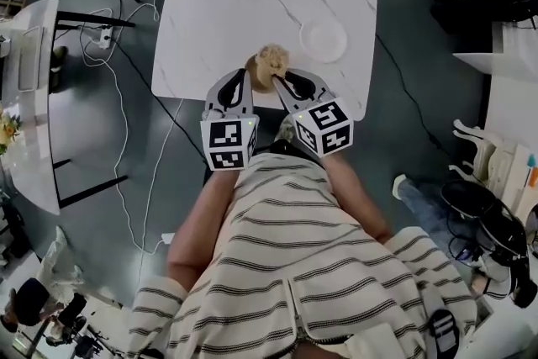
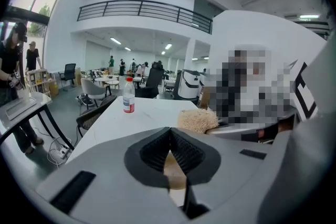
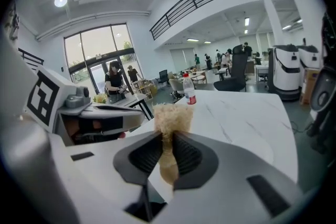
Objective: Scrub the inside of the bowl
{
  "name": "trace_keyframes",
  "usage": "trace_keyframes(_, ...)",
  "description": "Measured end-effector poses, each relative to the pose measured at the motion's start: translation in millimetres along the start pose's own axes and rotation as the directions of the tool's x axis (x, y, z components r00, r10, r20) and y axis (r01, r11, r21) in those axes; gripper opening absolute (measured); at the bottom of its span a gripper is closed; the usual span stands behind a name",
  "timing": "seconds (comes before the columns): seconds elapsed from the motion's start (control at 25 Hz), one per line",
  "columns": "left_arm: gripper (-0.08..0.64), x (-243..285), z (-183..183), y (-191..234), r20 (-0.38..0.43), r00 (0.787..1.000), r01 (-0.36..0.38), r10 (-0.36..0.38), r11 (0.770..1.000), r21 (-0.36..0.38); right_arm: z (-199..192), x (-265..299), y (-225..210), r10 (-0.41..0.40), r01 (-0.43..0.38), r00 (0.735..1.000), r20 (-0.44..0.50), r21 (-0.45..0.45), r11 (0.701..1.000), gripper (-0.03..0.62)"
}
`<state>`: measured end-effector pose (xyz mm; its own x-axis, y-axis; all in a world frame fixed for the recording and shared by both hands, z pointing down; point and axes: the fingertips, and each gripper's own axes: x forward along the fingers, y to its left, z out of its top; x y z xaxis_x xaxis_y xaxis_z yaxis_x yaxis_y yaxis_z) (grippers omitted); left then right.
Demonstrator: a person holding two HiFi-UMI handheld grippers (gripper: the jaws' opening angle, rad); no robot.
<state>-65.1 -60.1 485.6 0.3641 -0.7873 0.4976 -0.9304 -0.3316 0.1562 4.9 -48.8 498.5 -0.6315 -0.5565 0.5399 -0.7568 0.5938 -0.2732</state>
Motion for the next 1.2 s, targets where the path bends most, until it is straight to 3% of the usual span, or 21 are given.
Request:
trace_keyframes(0.76,0.006,24.0,-49.6,6.6,-0.153,0.987,0.039,-0.042,0.999,-0.026,-47.9,28.9,-8.1,-0.009,0.015,0.991,-0.136,0.046,0.999,0.064)
trace_keyframes(1.2,0.01,38.0,-95.4,14.0,-0.303,0.95,0.047,-0.071,0.995,-0.085,-65.1,42.9,-12.1,-0.018,0.028,0.981,-0.195,0.048,0.998,0.064)
